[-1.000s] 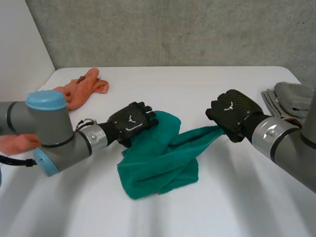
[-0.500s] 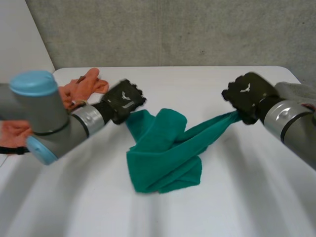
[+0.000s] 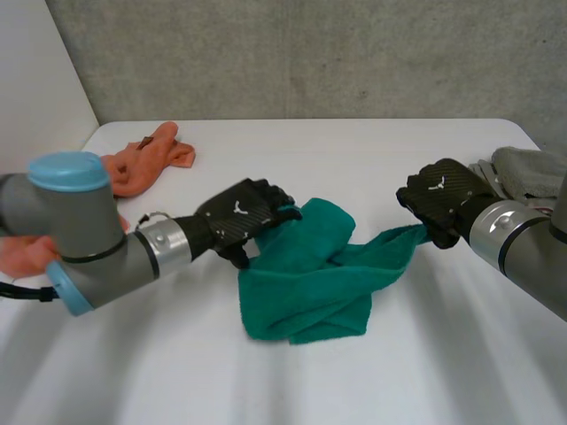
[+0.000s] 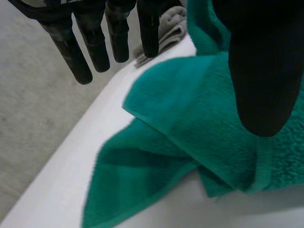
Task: Fold the laundry.
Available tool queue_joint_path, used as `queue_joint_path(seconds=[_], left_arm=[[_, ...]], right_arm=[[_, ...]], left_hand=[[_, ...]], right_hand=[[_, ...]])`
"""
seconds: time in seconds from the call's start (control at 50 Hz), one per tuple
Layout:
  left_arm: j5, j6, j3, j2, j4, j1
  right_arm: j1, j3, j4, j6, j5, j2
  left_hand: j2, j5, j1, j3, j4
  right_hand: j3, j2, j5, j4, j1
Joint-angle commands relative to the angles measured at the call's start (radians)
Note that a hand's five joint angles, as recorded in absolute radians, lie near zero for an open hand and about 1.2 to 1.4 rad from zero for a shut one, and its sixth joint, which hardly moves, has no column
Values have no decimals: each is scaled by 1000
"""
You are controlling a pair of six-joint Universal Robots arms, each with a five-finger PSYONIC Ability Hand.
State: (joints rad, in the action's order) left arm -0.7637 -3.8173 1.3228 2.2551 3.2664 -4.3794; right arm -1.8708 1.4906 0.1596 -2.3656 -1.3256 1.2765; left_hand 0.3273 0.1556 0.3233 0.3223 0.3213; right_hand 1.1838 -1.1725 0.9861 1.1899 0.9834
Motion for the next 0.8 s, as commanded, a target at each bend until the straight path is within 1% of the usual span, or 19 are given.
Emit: queue_joint_path(seconds=[0.02,0.12,0.26,0.32,0.34,0.38,0.4,0.42,0.52,0.64,0.66,0.68,0.72,0.74,0.78,0.8], left_arm=[[-8,-25,-60,77,-21,21],[-8,-28,-85,106,-22,41],[-11,-31,-99,141,-17,58],[-23,-31,-111,150,-19,61],[-31,-31,-114,150,-19,61],[-48,-31,-119,152,-16,64],[-58,-31,-122,150,-14,66],[-84,-33,-126,144,-13,70],[-169,-41,-135,121,13,77],[-177,-36,-135,106,45,74],[-174,-35,-131,103,41,75],[-174,-33,-123,98,39,77],[-172,-30,-114,93,38,78],[-170,-31,-105,89,36,78],[-164,-34,-96,86,35,80],[-157,-38,-91,86,33,80]], right_arm=[[5,14,-11,-1,5,0],[6,27,-15,-1,5,0],[6,56,-41,0,6,-2],[6,63,-49,0,8,-2],[6,68,-52,0,8,0],[6,68,-54,0,8,0],[6,68,-55,0,8,-2],[6,68,-55,0,8,0],[4,65,-57,0,8,0],[4,66,-55,0,8,0],[4,68,-55,0,8,0],[4,68,-55,0,8,0],[5,71,-57,-1,9,0],[4,73,-57,-1,9,0],[4,74,-57,-1,9,0],[4,76,-58,-1,9,0]], left_hand=[[130,127,134,135,136],[273,271,277,278,279],[297,294,301,302,303],[399,397,403,405,405],[470,467,474,475,476],[701,698,705,706,707],[845,842,849,850,851],[1067,1064,1071,1072,1073],[1069,1066,1073,1074,1075],[1069,1066,1073,1074,1075],[1034,1032,1038,1039,1040],[717,715,721,722,723],[323,320,327,328,329],[202,199,206,207,208],[159,157,163,164,165],[78,75,82,83,84]], right_hand=[[213,-224,236,206,413],[213,-224,236,206,413],[213,-224,236,206,413],[213,-224,236,206,413],[213,-224,236,206,413],[213,-224,236,206,413],[213,-224,236,206,413],[213,-224,236,206,413],[213,-224,236,206,413],[213,-224,236,206,413],[213,-224,236,206,413],[213,-224,236,206,413],[213,-224,236,206,413],[213,-224,236,206,413],[213,-224,236,206,413],[213,-224,236,206,413]])
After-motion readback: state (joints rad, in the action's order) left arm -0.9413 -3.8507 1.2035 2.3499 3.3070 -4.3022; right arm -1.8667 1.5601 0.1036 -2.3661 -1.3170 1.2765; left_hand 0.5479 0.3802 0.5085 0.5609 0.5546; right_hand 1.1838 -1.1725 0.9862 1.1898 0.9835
